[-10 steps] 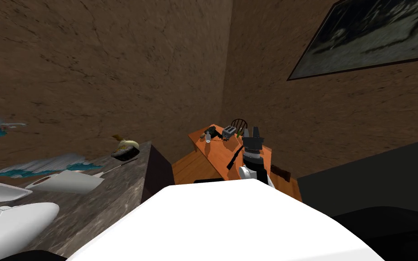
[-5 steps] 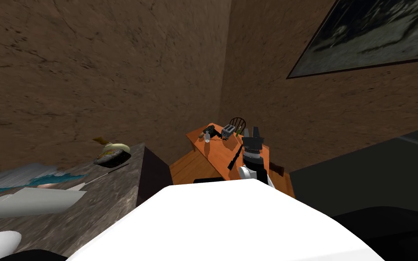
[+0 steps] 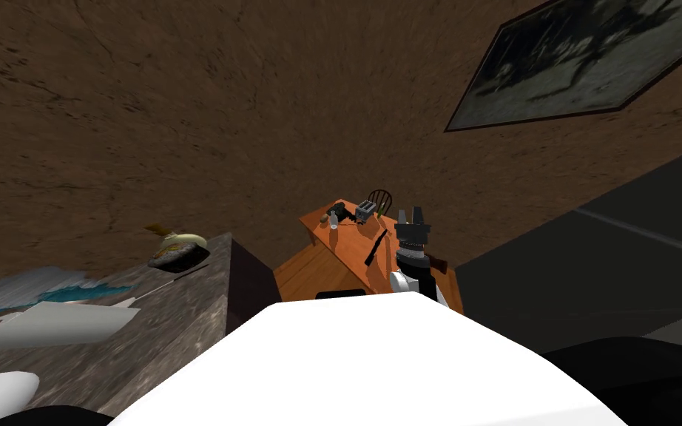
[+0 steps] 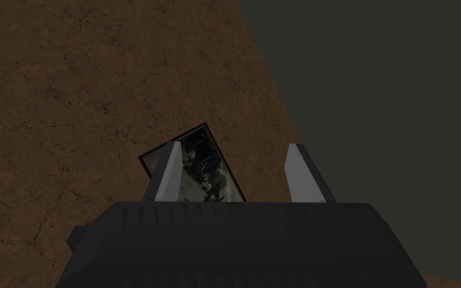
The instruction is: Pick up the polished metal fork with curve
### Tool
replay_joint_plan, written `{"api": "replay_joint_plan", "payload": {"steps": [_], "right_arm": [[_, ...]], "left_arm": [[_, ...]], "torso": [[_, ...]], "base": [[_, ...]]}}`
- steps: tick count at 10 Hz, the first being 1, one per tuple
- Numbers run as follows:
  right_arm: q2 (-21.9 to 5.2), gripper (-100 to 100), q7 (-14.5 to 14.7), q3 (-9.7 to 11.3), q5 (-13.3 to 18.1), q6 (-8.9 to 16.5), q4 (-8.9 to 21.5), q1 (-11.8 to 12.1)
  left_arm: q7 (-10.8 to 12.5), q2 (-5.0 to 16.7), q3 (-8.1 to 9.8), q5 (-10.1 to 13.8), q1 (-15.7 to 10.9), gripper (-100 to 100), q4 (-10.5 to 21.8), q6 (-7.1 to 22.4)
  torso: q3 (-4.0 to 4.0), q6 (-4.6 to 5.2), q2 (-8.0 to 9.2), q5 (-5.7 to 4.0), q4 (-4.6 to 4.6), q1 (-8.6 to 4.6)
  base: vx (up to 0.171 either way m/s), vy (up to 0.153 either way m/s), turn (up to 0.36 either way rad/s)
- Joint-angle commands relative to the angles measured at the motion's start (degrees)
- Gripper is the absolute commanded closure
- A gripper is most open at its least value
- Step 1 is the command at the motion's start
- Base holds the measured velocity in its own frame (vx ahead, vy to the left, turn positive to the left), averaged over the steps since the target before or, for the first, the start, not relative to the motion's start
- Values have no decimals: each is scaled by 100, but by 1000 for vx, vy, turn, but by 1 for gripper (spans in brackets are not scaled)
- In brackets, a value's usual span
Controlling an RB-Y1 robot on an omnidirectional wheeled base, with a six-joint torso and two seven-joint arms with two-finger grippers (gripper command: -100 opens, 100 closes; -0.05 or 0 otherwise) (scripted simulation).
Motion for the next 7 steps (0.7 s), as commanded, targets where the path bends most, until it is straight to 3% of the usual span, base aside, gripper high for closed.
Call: {"api": "replay_joint_plan", "payload": {"steps": [1, 2, 7], "right_arm": [[0, 0, 0, 0, 0, 0, 0, 0], [0, 0, 0, 0, 0, 0, 0, -1], [0, 0, 0, 0, 0, 0, 0, 0]], "left_arm": [[286, 3, 9, -188, -123, -100, -4, 127], [338, 3, 9, -188, -123, -100, -4, 127], [1130, 12, 5, -703, -503, -100, 24, 452]], "torso": [[0, 0, 0, 0, 0, 0], [2, 2, 3, 0, 0, 5], [0, 4, -2, 18, 2, 7]], "base": [[-129, -17, -213], [-99, -11, -91], [-124, -43, -140]]}}
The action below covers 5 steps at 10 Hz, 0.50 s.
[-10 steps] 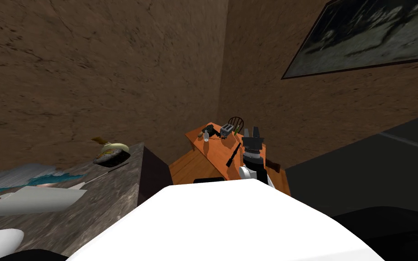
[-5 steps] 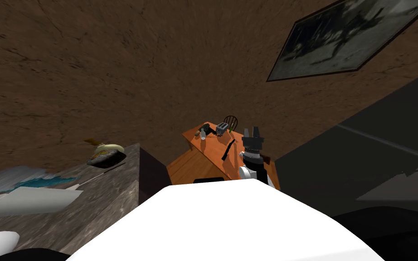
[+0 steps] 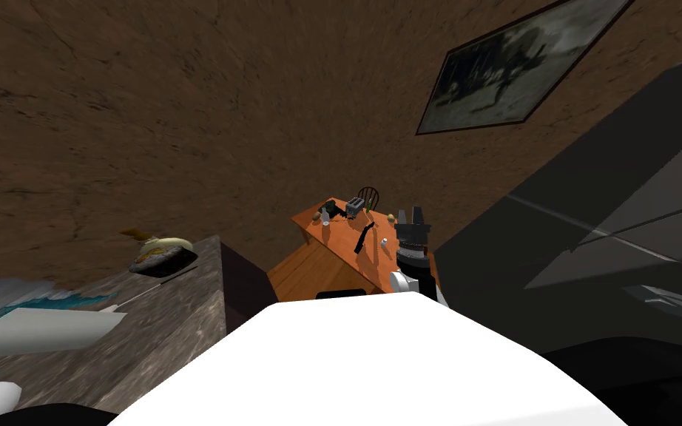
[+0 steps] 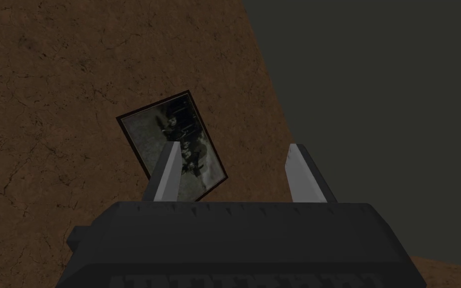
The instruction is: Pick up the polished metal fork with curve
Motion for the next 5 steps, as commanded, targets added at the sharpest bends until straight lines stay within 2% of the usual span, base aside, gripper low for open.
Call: {"api": "replay_joint_plan", "payload": {"steps": [1, 2, 3, 5], "right_arm": [[0, 0, 0, 0, 0, 0, 0, 0], [0, 0, 0, -1, 0, 0, 0, 1], [-1, 0, 0, -1, 0, 0, 0, 2], [-1, 0, 0, -1, 0, 0, 0, 3]], "left_arm": [[165, -20, -6, -83, -83, -100, 33, 28], [108, -9, 6, -53, -42, -100, 8, 36], [126, -12, 5, -58, -46, 100, 13, 36], [128, -12, 6, -55, -45, 100, 12, 35]], "torso": [[0, 0, 0, 0, 0, 0], [-3, -5, -8, 3, -1, 12], [-15, -5, -28, 5, -5, 23], [-26, -4, -47, 10, -10, 33]], "base": [[-112, -37, -85], [-38, -9, -4], [-9, -3, 3], [0, 0, 0]]}}
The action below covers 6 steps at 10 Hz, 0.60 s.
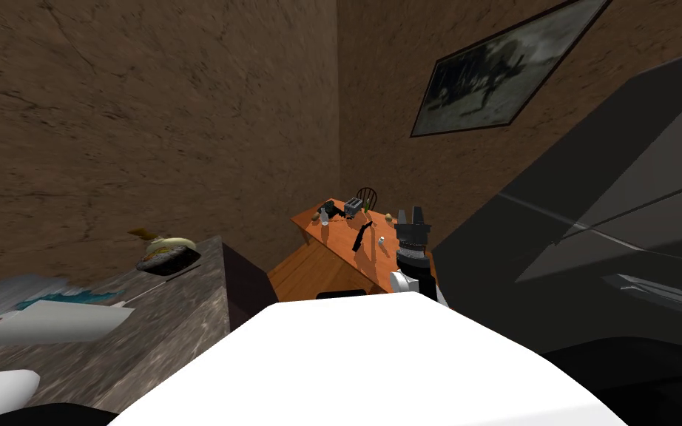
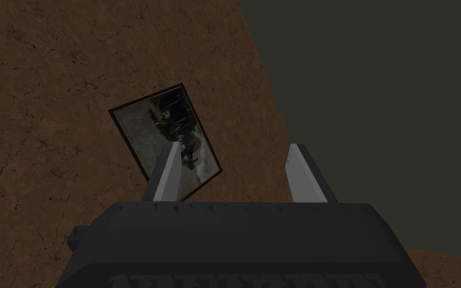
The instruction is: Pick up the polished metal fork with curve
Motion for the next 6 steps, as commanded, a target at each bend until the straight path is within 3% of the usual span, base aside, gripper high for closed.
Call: {"api": "replay_joint_plan", "payload": {"steps": [1, 2, 3, 4, 5, 6], "right_arm": [[0, 0, 0, 0, 0, 0, 0, 0], [0, 0, 0, 0, 0, 0, 0, 0], [0, 0, 0, 0, 0, 0, 0, 0], [0, 0, 0, 0, 0, 0, 0, 0], [-1, 0, 0, -1, 0, 0, 0, 2], [-1, 0, 0, -1, 0, 0, 0, 3]], "left_arm": [[0, 0, 0, 0, 0, 100, 0, 0], [0, 0, 0, 0, 0, 100, 0, 0], [0, 0, 0, 0, 0, 0, 0, 0], [-176, -9, -11, 100, 57, 100, 13, -89], [-362, -11, -10, 229, 152, 100, 6, -171], [-387, -11, -10, 229, 152, 100, 6, -171]], "torso": [[0, 0, 0, 0, 0, 0], [-1, 0, -1, 1, 0, 2], [-1, 1, -1, 1, 0, 2], [-1, 1, -2, 1, 0, 3], [-12, -8, -21, 2, -5, 14], [-26, -9, -46, 5, -11, 18]], "base": [[0, 0, 0], [0, 0, 0], [0, 0, 0], [80, 39, 144], [162, 51, 227], [138, 27, 96]]}}
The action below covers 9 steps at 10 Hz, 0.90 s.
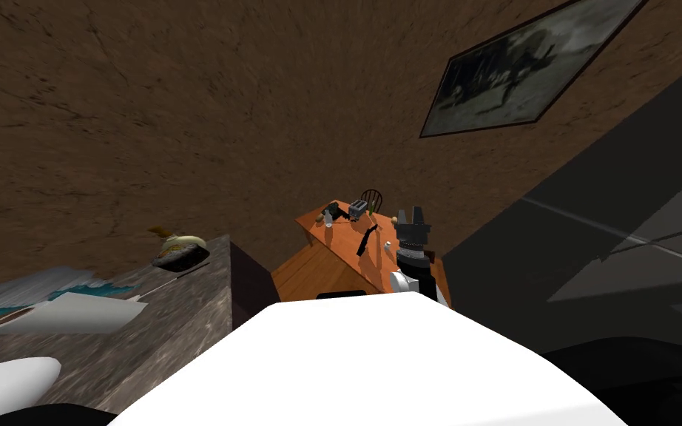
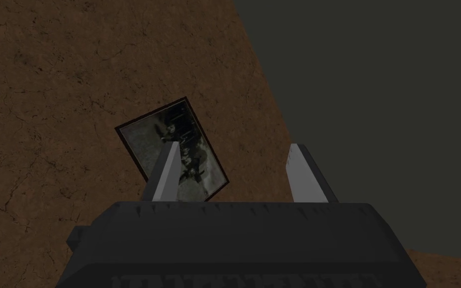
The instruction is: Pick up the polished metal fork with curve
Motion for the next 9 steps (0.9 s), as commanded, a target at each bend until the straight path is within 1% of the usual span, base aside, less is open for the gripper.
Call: {"api": "replay_joint_plan", "payload": {"steps": [1, 2, 3, 5, 6, 7, 8, 9], "right_arm": [[0, 0, 0, 0, 0, 0, 0, 0], [0, 0, 0, 0, 0, 0, 0, 0], [0, 0, 0, 0, 0, 0, 0, 1], [0, 0, 0, 0, 0, 0, 0, 0], [0, 0, 0, 0, 0, 0, 0, 0], [0, 0, 0, 0, 0, 0, 0, 0], [0, 0, 0, 0, 0, 0, 0, 0], [0, 0, 0, 0, 0, 0, 0, 1]], "left_arm": [[-256, 17, 21, 165, 142, 100, -67, -76], [-422, 15, 22, 293, 237, 100, -74, -158], [-467, 15, 22, 293, 237, 100, -74, -158], [-844, 11, 24, 551, 427, 100, -87, -320], [-890, 11, 24, 551, 427, 100, -87, -320], [-1101, 9, 25, 680, 522, 100, -94, -401], [-1254, 7, 26, 808, 617, 100, -101, -483], [-1312, 7, 26, 808, 617, 100, -101, -483]], "torso": [[0, 0, 0, 0, 0, 0], [-1, -4, -1, -2, -1, 3], [-2, -7, -3, -1, -2, 1], [6, -6, 11, -1, 1, -1], [3, -8, 7, -2, 0, -3], [4, 2, 8, -2, 1, -1], [2, 0, 3, -2, 1, -1], [-4, -5, -6, -4, -2, -3]], "base": [[128, 43, 114], [144, 38, 175], [102, 27, 83], [114, 26, 159], [111, 24, 94], [123, 25, 97], [164, 25, 181], [116, 18, 107]]}}
